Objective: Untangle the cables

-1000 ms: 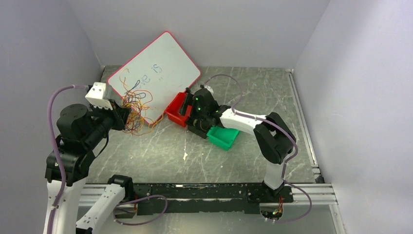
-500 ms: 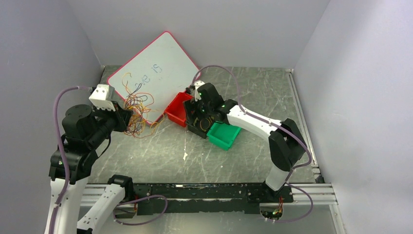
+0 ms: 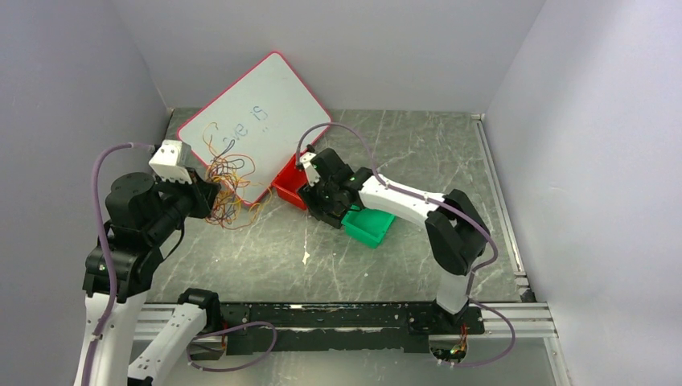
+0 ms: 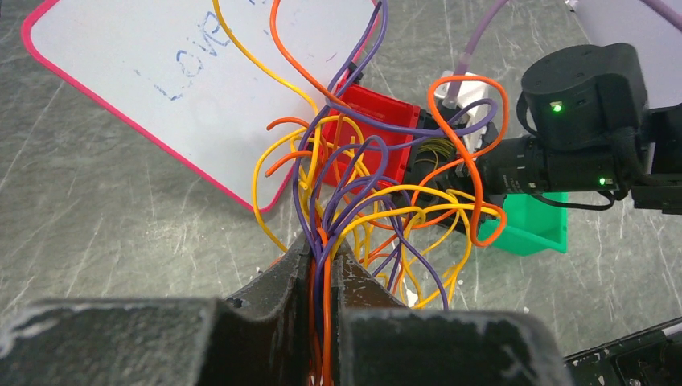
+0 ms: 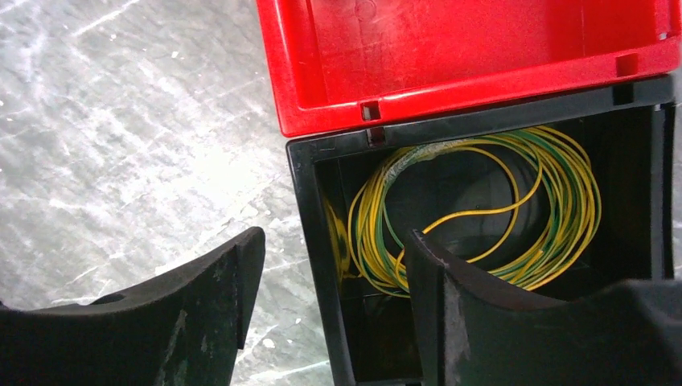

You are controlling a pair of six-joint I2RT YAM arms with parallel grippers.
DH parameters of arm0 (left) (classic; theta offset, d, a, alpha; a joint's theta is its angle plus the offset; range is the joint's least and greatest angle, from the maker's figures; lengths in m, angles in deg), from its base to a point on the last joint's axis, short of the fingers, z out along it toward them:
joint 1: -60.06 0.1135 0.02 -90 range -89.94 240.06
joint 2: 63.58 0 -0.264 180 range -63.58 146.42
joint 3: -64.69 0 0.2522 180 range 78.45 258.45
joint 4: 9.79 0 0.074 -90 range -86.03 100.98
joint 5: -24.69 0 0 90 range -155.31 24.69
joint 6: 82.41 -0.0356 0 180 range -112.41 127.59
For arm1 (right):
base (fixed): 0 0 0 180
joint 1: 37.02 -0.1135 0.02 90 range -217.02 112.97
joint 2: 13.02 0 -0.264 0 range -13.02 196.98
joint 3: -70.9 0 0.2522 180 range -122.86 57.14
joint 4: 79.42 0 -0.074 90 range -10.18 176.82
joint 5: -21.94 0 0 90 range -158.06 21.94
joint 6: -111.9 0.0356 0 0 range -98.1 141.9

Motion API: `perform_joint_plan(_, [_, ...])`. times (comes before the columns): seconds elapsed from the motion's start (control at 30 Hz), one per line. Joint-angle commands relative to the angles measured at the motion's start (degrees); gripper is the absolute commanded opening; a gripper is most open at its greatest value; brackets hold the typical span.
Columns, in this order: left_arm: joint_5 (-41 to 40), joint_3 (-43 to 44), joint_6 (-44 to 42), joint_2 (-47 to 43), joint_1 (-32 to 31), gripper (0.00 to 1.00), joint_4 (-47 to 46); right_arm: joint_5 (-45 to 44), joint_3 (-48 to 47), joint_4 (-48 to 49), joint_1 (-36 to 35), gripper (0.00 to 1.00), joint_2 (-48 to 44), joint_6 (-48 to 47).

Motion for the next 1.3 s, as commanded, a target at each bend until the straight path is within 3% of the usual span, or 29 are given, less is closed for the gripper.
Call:
perform_joint_plan(0.0, [-0.4,-0.4,0.3,-0.5,-0.3,0.12,-1.2,-2.9,-2.2,-1.8,-0.6,0.65,2.8,-2.0])
perform_joint_plan(0.23, [-0.8,0.1,0.0,-0.2,-0.3,0.12,-1.3,-7.1,-2.2,-0.3,-0.7,0.51,3.4,1.5])
perform_joint_plan(0.57, [-1.5,0.3,-0.2,-0.3,-0.3,0.12,-0.9,-12.4,0.1,1.4,-0.8,0.10,2.0,13.2])
perform_joint_plan(0.67, [-1.3,0.4,-0.3,-0.1,-0.3,0.12,-0.9,-15.4,1.7,2.7,-0.9,0.04,0.2,18.8])
perform_joint_plan(0.93, [-1.5,0.5,-0.4,-0.2,-0.4,0.12,-0.7,-21.9,5.5,4.1,-0.8,0.00,-5.4,30.8])
perform_joint_plan(1.13, [-2.0,0.5,-0.4,-0.5,-0.3,0.12,-0.3,-22.4,6.9,5.3,-0.8,0.00,-6.6,30.6])
perform_joint_plan(1.27, [-1.9,0.2,-0.3,-0.6,-0.3,0.12,-0.4,-28.7,6.3,1.9,-0.5,0.00,-5.5,34.1])
